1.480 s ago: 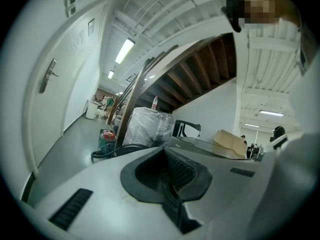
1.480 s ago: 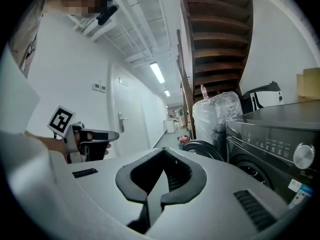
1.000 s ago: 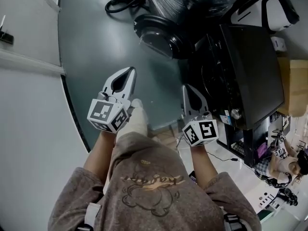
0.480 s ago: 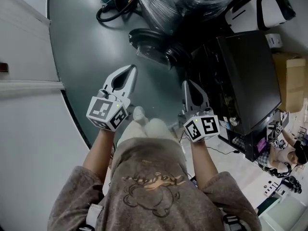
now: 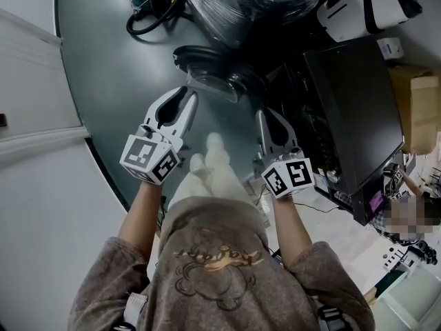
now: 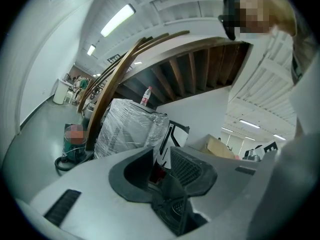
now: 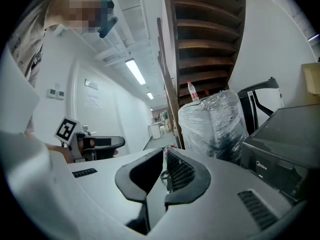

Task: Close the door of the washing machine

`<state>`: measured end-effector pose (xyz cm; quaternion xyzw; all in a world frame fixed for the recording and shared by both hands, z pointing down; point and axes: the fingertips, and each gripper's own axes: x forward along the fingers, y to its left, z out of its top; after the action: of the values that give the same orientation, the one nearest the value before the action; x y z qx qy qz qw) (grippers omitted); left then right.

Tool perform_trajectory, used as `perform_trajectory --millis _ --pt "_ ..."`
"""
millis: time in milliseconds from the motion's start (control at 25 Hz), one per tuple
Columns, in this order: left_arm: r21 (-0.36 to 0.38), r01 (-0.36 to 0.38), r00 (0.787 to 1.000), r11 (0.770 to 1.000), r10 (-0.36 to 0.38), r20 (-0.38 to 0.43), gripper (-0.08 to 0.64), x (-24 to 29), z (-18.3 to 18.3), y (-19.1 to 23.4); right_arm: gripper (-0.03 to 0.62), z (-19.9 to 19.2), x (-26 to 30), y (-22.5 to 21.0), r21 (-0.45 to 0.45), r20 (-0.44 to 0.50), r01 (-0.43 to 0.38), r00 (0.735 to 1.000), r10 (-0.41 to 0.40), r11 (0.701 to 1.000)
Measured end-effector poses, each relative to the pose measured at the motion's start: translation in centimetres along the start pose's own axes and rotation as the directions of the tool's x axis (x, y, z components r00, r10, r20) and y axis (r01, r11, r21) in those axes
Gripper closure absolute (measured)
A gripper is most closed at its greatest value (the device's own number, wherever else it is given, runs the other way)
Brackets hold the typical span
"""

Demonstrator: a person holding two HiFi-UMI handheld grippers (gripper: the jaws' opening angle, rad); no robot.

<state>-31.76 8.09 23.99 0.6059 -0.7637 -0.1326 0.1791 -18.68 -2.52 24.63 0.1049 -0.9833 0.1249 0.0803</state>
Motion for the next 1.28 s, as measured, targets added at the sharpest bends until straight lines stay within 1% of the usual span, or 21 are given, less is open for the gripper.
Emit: perform_trajectory --millis 40,80,160,200,240,280,400,560,720,880,1080,1200,1280 --pt "-0.004 0.005 1.000 1.000 -0.005 -0.005 0.465 0.5 -0.2 0.1 0.588 0.0 0.3 -0.3 0.007 -0.003 -0.003 1.000 0.003 1.000" --pt "-0.006 0.008 1.000 1.000 -0.008 -0.009 0.459 0.9 -0.3 0.2 0.556 -0.1 0.6 -0.7 0.017 -0.007 -0.007 1.000 0.008 1.000" --pt "-0.003 0.012 1.000 1.000 -0.012 -0.019 0.416 2.0 -0.5 0.4 0.462 -0.3 1.3 -1.4 0.043 -0.026 -0.021 0.999 0.022 0.999" --pt "-0.001 0.016 1.000 1.000 -0.016 -0.026 0.368 2.7 -0.6 0.5 0.405 -0.4 1.8 -1.8 0.053 -0.037 -0.027 0.999 0.029 0.998" --pt "0.002 0.023 0.999 1.000 -0.023 -0.038 0.289 3.3 -0.7 0.5 0.378 -0.6 2.2 -2.2 0.057 -0.047 -0.032 0.998 0.035 0.998" --pt "0.004 0.032 0.998 0.999 -0.032 -0.052 0.273 3.8 -0.9 0.6 0.371 -0.7 2.6 -2.5 0.058 -0.053 -0.036 0.998 0.039 0.998" --pt "0.012 0.052 0.996 0.999 -0.051 -0.078 0.268 4.9 -1.5 0.9 0.362 -1.1 3.6 -3.3 0.059 -0.067 -0.038 0.997 0.042 0.998" --pt "0.031 0.061 0.992 0.998 -0.057 -0.110 0.265 6.5 -2.6 2.3 0.363 -2.7 5.2 -4.4 0.056 -0.118 -0.036 0.992 0.042 0.998" --pt "0.064 0.082 0.985 0.995 -0.071 -0.159 0.253 8.6 -5.2 4.5 0.362 -5.2 7.3 -6.1 0.037 -0.149 -0.045 0.987 0.050 0.998" --pt "0.074 0.083 0.982 0.994 -0.069 -0.175 0.253 10.7 -7.4 7.4 0.362 -7.6 9.8 -7.9 0.032 -0.168 -0.061 0.984 0.065 0.998" --pt "0.060 0.092 0.976 0.994 -0.078 -0.203 0.255 13.4 -10.5 10.8 0.362 -10.6 12.9 -9.8 0.017 -0.207 -0.092 0.974 0.093 0.996" --pt "0.075 0.106 0.972 0.992 -0.087 -0.220 0.253 15.3 -12.3 12.5 0.362 -12.3 14.5 -11.5 0.021 -0.223 -0.094 0.970 0.097 0.995" --pt "0.096 0.116 0.969 0.989 -0.091 -0.230 0.253 16.6 -13.6 13.4 0.362 -13.5 15.4 -12.8 0.015 -0.236 -0.097 0.967 0.097 0.995"
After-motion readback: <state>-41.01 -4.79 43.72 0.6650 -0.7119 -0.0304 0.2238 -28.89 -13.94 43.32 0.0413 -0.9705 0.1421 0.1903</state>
